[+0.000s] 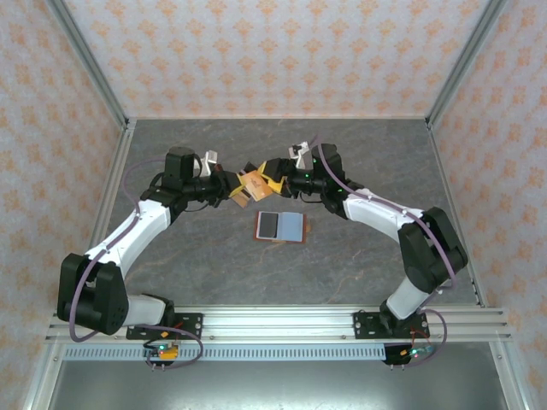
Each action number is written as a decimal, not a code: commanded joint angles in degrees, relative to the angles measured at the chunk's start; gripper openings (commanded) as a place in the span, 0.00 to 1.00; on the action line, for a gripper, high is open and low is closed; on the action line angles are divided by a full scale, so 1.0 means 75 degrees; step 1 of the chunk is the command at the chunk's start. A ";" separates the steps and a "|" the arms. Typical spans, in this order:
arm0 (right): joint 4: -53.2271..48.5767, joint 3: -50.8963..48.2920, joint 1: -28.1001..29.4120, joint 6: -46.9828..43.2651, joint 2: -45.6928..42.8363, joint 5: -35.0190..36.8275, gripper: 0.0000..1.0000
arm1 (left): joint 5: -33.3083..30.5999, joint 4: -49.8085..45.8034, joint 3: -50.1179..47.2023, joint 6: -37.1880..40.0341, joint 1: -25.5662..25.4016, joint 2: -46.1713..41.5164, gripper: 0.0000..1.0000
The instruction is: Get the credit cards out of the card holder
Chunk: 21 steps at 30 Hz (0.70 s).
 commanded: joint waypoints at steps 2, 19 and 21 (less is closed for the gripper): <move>0.0767 -0.0175 -0.0003 0.0283 -0.0138 -0.0380 0.47 | 0.0261 0.0413 -0.0078 -0.0120 0.0023 -0.0129 0.00; 0.0812 -0.0347 0.0016 0.0215 -0.0167 -0.0752 0.26 | 0.0422 0.0485 -0.0103 -0.0191 0.0022 -0.0167 0.00; 0.0642 -0.0285 0.0011 0.0078 -0.0173 -0.0761 0.21 | 0.0327 0.0440 -0.0117 -0.0201 0.0014 -0.0186 0.00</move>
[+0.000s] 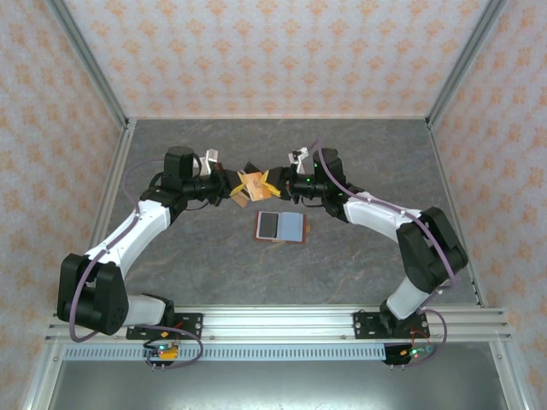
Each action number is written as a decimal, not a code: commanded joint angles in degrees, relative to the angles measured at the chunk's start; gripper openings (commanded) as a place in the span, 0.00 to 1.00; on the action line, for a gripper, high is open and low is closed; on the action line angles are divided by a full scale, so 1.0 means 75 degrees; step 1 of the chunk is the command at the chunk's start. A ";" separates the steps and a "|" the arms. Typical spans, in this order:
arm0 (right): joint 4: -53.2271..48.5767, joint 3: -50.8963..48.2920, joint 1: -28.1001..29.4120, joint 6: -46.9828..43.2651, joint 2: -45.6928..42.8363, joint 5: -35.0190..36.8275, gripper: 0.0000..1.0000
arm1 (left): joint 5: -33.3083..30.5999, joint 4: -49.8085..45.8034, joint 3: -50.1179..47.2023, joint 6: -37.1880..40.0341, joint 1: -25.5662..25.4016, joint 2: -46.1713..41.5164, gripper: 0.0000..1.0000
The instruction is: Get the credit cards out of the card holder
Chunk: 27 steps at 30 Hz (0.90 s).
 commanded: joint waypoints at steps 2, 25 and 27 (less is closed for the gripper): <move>0.0161 0.0109 0.0027 -0.0296 -0.0196 -0.0293 0.15 | -0.0042 0.0141 -0.0153 -0.0091 0.0008 -0.0229 0.00; -0.5900 0.4427 0.1272 -0.6863 0.2243 0.3911 0.00 | -0.6057 -0.5530 0.0565 0.3251 0.0557 -0.1314 0.98; -0.6086 0.4994 0.1338 -0.7307 0.2726 0.4080 0.00 | -0.6289 -0.5545 0.0459 0.3302 0.0571 -0.1423 1.00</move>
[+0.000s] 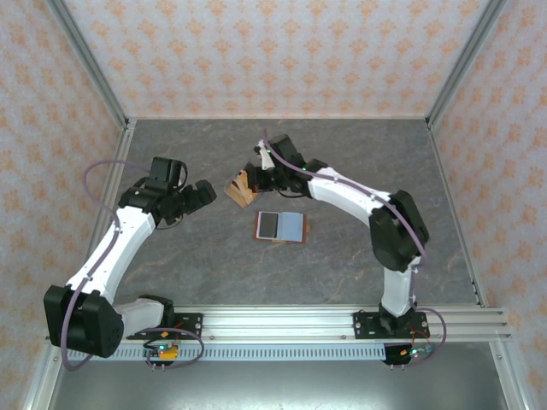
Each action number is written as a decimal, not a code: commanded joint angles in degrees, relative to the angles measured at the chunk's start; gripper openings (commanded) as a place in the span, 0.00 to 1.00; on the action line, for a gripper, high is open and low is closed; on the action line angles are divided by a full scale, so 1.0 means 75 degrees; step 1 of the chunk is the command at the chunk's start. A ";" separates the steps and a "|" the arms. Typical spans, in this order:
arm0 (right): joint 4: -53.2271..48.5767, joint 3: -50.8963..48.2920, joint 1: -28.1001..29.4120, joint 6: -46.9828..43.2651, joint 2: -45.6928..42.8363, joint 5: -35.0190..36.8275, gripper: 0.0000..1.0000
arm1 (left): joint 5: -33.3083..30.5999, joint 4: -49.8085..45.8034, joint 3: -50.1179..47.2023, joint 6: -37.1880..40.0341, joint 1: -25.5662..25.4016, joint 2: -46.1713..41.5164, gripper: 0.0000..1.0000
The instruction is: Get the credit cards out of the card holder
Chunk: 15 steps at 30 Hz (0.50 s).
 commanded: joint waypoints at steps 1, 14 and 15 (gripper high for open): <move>-0.0723 0.0924 0.0132 -0.1336 0.0609 0.0676 0.00 | -0.1045 -0.0511 -0.0156 0.0657 0.0079 -0.0283 1.00; -0.2059 0.3268 0.0133 -0.2562 0.2371 0.1079 0.01 | -0.1008 -0.0583 -0.0127 0.0870 0.0134 -0.0067 1.00; -0.2078 0.3296 0.0135 -0.2597 0.2430 0.1027 0.01 | -0.0997 -0.0591 -0.0125 0.0889 0.0145 -0.0041 1.00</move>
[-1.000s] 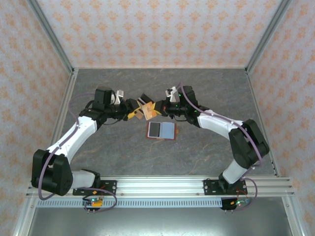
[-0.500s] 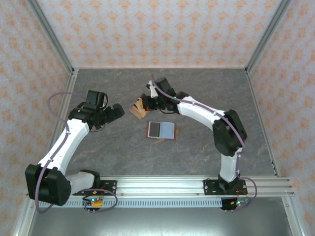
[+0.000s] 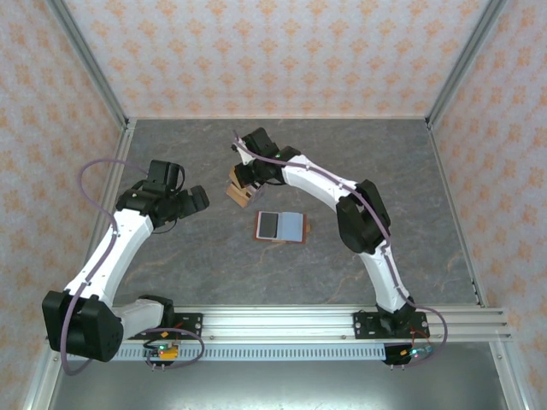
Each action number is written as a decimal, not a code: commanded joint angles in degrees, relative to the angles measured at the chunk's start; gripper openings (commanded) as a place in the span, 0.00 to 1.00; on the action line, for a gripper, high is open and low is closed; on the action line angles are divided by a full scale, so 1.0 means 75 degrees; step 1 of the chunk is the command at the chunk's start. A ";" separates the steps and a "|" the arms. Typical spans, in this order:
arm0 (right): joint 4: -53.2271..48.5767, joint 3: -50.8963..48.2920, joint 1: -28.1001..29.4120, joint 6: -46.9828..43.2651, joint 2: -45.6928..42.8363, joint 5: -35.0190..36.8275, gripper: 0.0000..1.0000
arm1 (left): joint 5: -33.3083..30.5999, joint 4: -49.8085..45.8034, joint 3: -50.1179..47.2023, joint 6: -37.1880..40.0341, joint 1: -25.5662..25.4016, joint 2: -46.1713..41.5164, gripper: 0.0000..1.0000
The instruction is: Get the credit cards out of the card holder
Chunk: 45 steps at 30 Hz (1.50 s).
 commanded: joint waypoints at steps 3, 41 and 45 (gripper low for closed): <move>-0.0531 0.0358 -0.0001 -0.0487 0.0322 0.0105 0.02 | -0.0193 -0.0214 -0.0018 0.0169 0.0059 0.0101 1.00; 0.1713 -0.6530 -0.0001 0.5904 -0.4222 0.0441 0.39 | 0.1177 0.0807 -0.0151 -0.0864 -0.0930 0.0838 1.00; 0.1919 -0.6285 -0.0001 0.5921 -0.3567 0.0294 0.37 | 0.1114 0.0736 -0.0169 -0.1083 -0.1051 0.0902 1.00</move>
